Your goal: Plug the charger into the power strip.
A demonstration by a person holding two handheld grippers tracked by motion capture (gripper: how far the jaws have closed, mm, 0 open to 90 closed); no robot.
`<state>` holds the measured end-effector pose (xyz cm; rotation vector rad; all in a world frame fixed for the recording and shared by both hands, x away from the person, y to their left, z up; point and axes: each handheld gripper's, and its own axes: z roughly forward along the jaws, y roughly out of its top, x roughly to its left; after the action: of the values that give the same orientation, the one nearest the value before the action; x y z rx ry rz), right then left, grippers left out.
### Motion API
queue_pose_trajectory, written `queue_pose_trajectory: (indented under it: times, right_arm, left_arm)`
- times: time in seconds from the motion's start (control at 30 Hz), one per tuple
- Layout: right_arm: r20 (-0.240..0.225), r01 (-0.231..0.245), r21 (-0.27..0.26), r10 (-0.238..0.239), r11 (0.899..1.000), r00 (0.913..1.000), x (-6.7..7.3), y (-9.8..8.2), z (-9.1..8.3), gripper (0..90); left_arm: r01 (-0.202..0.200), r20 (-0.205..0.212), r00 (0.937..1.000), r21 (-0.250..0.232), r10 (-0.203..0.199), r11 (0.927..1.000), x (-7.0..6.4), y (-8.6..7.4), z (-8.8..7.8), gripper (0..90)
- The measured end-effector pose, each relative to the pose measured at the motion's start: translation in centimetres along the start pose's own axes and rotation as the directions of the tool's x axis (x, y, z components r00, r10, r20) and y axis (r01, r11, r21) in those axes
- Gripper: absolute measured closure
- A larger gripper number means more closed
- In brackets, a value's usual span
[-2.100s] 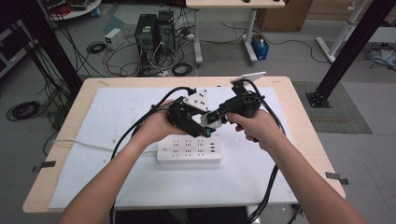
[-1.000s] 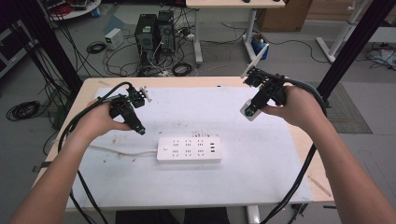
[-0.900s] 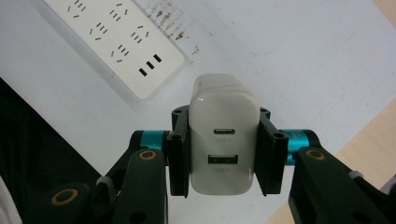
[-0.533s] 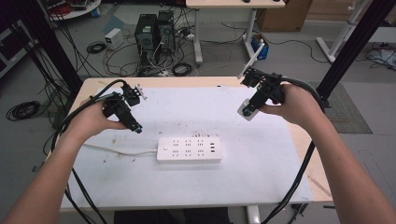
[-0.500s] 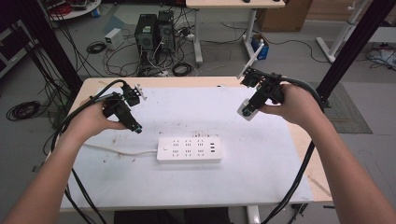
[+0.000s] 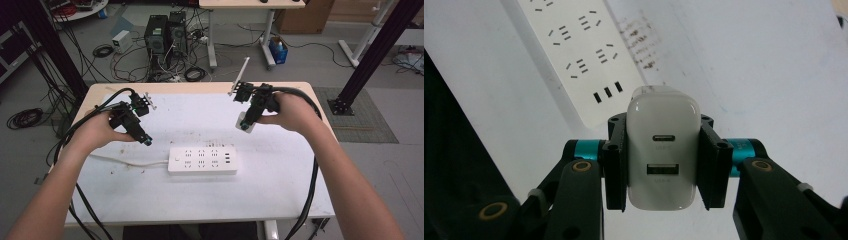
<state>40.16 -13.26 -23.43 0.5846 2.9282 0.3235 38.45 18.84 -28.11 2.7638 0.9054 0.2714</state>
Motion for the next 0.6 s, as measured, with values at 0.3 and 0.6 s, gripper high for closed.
queue_pose_trajectory:
  times: [0.3, 0.6]
  right_arm:
    - [-0.04, 0.192, 0.057, -0.19, 0.98, 0.9809, 1.7, 3.5, 5.3, 62.2]
    - [-0.127, 0.336, 0.043, -0.328, 0.941, 0.9361, 2.8, 5.1, 9.5, 62.3]
  left_arm:
    - [-0.011, 0.007, 0.9999, -0.003, 0.011, 0.9999, -0.5, -1.0, 0.0, 19.5]
    - [0.005, 0.029, 0.9996, -0.017, -0.005, 0.9998, -0.8, -2.1, 0.0, 16.3]
